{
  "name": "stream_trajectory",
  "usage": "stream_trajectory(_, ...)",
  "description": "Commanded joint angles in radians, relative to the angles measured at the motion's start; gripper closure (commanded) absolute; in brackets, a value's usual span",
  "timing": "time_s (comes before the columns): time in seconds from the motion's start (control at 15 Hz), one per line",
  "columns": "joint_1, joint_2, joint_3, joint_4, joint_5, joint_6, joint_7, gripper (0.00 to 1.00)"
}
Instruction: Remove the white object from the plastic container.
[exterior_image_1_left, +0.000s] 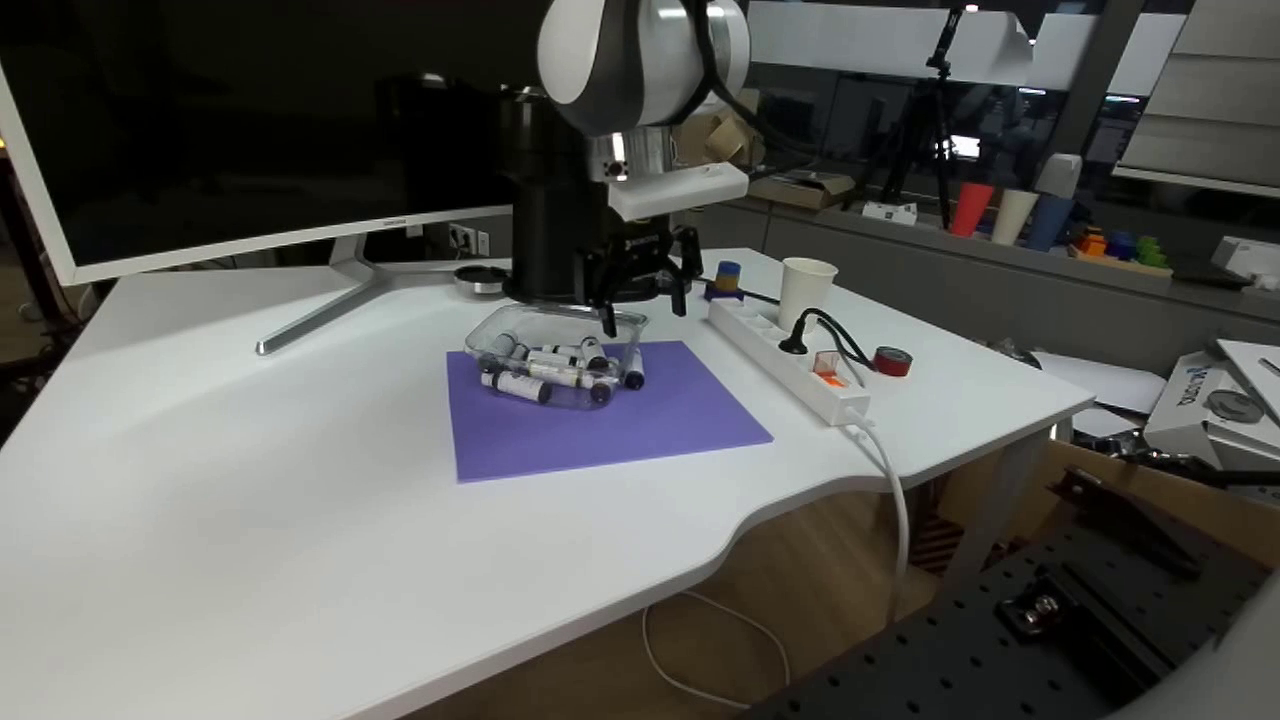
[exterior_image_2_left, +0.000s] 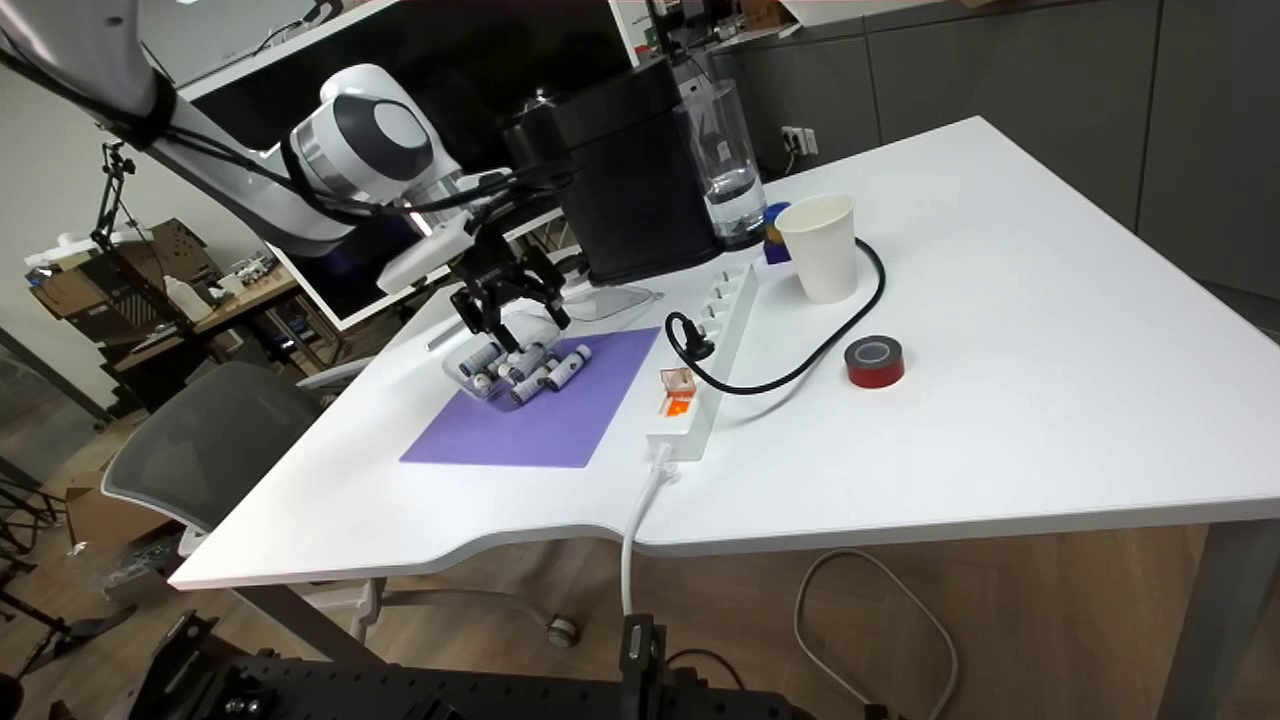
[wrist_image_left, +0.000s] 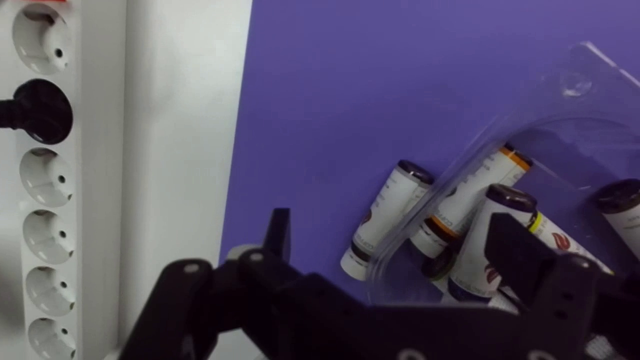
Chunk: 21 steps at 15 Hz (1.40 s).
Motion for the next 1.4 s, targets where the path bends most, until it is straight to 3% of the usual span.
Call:
stream_trajectory(0.0, 0.027, 0.062, -0.001, 0.072, 0.026, 0.003, -0.046, 0.00)
stream_trajectory(0.73, 0.117, 0.091, -0.004, 0.093, 0.018, 0.041, -0.058, 0.00)
stream_trajectory(1.33, 0.068, 0.141, -0.012, 0.116, 0.086, 0.074, -0.076, 0.00)
